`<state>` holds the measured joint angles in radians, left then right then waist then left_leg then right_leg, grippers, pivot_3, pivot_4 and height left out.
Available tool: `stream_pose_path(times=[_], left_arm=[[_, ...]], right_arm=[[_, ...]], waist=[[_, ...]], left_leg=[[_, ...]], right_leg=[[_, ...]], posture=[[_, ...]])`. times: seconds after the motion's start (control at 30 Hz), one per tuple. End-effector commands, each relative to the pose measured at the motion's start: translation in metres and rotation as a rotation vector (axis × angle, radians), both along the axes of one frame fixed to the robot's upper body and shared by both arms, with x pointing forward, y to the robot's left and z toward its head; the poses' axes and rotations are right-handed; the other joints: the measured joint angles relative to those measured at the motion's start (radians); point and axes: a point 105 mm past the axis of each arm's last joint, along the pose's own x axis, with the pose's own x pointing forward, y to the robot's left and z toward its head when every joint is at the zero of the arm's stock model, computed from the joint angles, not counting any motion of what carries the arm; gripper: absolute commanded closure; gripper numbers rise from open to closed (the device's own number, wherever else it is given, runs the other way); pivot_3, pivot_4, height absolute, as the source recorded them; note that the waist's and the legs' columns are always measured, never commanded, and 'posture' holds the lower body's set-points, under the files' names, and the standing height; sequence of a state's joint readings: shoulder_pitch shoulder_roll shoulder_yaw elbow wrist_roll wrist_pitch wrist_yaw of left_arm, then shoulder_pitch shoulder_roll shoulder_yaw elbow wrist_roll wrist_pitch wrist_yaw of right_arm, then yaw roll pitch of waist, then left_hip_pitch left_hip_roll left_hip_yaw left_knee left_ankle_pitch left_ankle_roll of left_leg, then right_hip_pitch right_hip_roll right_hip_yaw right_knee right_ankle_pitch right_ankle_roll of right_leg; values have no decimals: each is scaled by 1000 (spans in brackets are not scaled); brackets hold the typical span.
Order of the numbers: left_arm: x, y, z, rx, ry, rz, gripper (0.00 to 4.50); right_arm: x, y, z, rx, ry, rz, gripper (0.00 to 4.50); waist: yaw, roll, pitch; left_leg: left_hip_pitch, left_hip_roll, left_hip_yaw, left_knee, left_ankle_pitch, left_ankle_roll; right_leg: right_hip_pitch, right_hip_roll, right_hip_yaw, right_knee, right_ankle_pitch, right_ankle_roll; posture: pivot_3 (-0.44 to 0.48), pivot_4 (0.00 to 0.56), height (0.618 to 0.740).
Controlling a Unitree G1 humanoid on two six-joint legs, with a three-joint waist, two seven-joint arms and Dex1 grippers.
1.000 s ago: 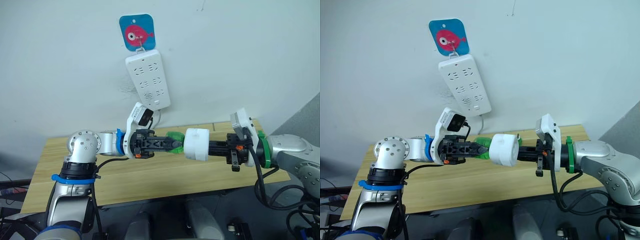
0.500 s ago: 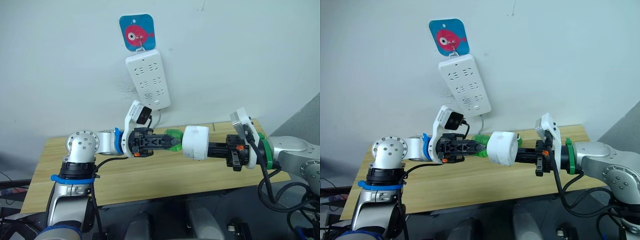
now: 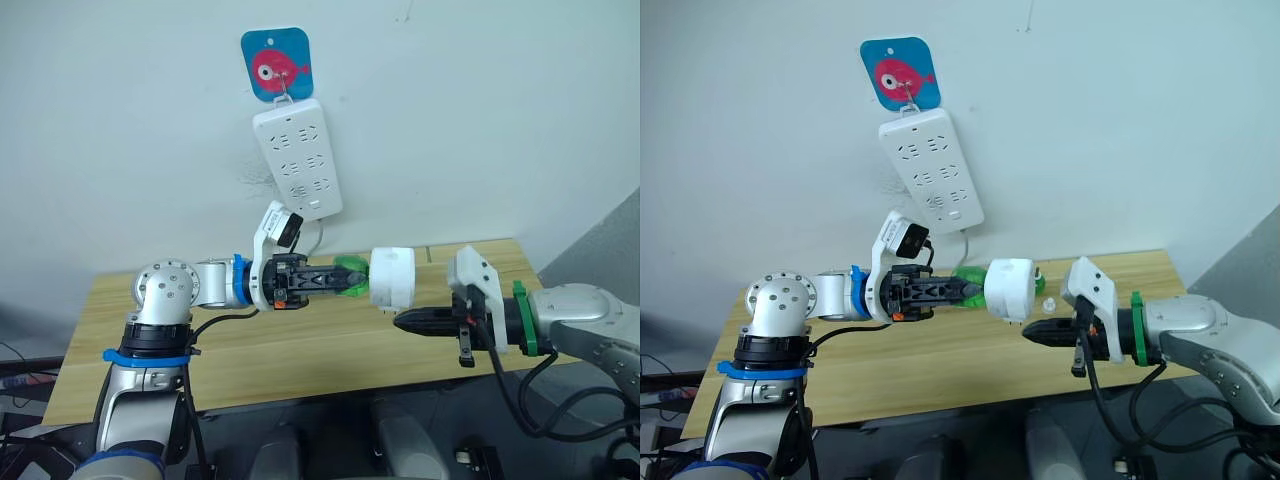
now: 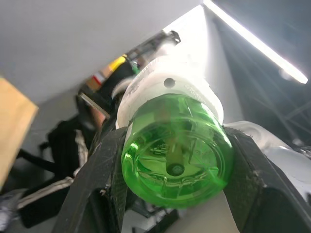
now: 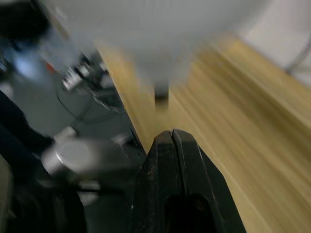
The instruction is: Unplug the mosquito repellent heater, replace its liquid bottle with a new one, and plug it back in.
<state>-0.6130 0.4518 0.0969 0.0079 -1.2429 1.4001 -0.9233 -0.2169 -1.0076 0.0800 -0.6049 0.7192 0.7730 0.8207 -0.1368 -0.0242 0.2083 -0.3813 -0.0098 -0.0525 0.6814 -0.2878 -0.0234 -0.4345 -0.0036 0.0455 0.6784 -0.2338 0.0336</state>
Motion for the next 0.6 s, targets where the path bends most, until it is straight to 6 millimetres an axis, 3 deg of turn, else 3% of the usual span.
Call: stream_pose_path(times=[0.03,0.17,0.33,0.43,0.6], left_arm=[[2,4,11,-1,-115,50,2250],[7,3,0,56,-212,115,2250],[11,5,-8,77,-279,137,2250],[9,6,-10,77,-286,113,2250],[3,5,-10,70,-279,59,2250]], right_arm=[[12,-35,6,-140,-154,-8,3259],[4,-44,24,-164,-219,54,1772],[-12,-28,60,-30,-277,109,38],[-16,-16,72,18,-307,125,0],[-12,5,76,77,-306,132,0]], waist=[[1,0,0],[0,0,0],[-1,0,0],[-1,0,0],[-2,0,0]], left_leg=[[0,0,1,0,0,0],[1,1,1,-1,0,0],[1,2,1,-1,0,0],[1,1,1,-1,0,0],[0,1,1,-1,0,0]], right_leg=[[0,0,0,0,0,1],[0,1,0,0,1,-2],[0,1,1,0,1,-2],[0,1,1,0,1,-2],[0,1,0,0,1,-2]], posture=[[-209,164,740],[-210,164,740],[-220,162,740],[-228,160,740],[-235,156,740]])
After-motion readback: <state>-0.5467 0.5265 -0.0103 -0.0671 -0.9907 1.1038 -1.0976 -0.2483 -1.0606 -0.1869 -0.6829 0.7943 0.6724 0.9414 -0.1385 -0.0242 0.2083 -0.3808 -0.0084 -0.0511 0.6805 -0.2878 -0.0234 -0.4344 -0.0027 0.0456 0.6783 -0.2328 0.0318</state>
